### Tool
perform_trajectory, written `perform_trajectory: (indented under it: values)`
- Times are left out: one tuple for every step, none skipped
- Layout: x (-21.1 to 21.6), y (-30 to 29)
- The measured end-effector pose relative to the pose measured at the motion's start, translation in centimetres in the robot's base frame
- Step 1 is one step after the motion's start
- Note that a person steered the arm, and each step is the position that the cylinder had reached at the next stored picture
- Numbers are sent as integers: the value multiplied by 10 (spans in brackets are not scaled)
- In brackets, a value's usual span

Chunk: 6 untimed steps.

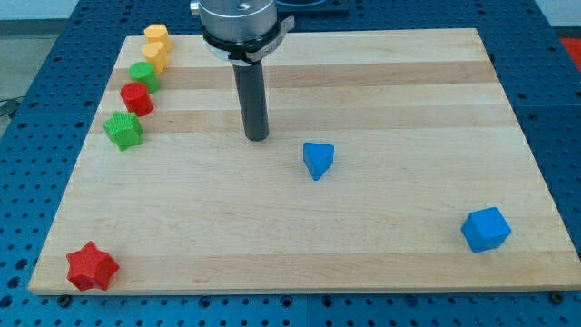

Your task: Put the blue triangle into the blue cube

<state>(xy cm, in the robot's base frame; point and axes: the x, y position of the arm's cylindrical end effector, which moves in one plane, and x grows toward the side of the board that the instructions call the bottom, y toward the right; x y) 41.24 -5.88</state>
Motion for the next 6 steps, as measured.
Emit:
perform_trajectory:
  values:
    - [3, 40]
    - [18, 68]
    - [42, 110]
    - [62, 151]
    - [46, 152]
    - [2, 113]
